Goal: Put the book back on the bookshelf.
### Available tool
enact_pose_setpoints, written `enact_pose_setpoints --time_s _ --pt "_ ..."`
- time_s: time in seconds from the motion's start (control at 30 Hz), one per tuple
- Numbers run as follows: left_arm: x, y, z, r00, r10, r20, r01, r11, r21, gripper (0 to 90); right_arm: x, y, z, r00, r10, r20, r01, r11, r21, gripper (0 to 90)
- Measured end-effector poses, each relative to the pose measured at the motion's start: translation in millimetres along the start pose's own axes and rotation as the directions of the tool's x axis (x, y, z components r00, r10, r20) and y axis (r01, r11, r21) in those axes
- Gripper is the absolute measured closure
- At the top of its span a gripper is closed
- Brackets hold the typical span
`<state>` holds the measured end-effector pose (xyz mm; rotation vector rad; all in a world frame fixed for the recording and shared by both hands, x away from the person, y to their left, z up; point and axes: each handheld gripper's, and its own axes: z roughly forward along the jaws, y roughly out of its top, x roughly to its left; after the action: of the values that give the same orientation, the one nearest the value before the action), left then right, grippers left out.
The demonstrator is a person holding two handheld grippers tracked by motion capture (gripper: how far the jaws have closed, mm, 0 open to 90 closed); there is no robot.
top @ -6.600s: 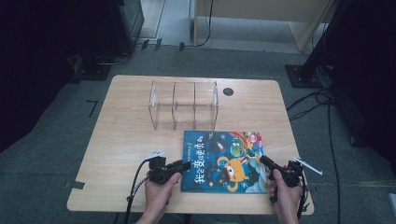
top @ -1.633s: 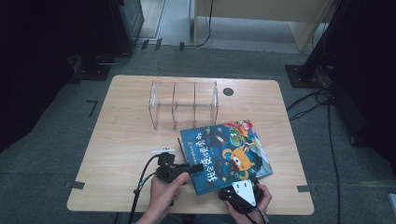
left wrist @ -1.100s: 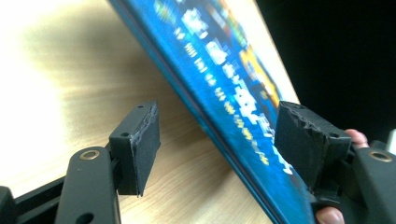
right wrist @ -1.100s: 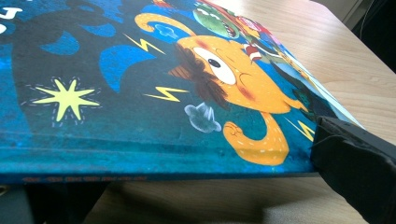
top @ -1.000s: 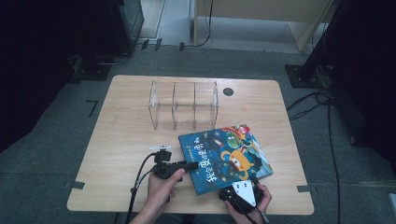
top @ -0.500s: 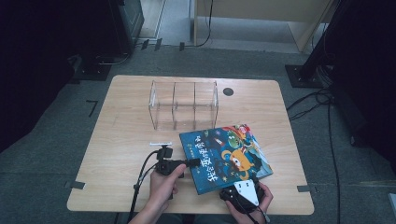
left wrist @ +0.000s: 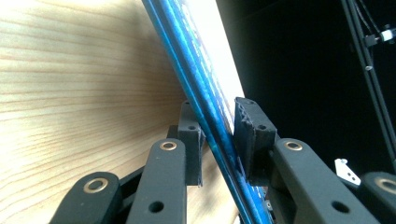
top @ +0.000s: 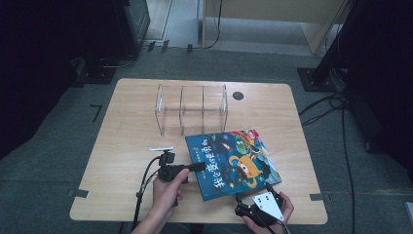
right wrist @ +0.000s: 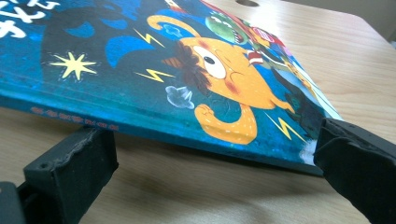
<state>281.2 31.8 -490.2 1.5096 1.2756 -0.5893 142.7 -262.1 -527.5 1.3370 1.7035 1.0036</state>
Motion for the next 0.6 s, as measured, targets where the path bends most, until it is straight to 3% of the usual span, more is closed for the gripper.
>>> enact_pose_setpoints --time_s 0.2,0.33,0.6 --pt "2.2 3.1 -9.1 0.9999 -0.016 -0.005 0.016 0.9999 0.001 75.1 0.0 -0.5 -6.3 0.9974 -0.033 -0.065 0.031 0.9989 -0.036 0.0" --pt "3.5 6.0 -16.2 0.9996 -0.027 -0.011 0.027 0.9996 0.001 75.5 -5.0 1.5 -12.4 0.9964 -0.021 -0.082 0.014 0.996 -0.088 0.0" --pt "2.5 11.6 -32.0 0.999 -0.026 -0.035 0.026 0.9997 -0.005 75.6 -27.3 1.8 -4.7 0.9991 0.038 -0.016 -0.039 0.9971 -0.065 0.0"
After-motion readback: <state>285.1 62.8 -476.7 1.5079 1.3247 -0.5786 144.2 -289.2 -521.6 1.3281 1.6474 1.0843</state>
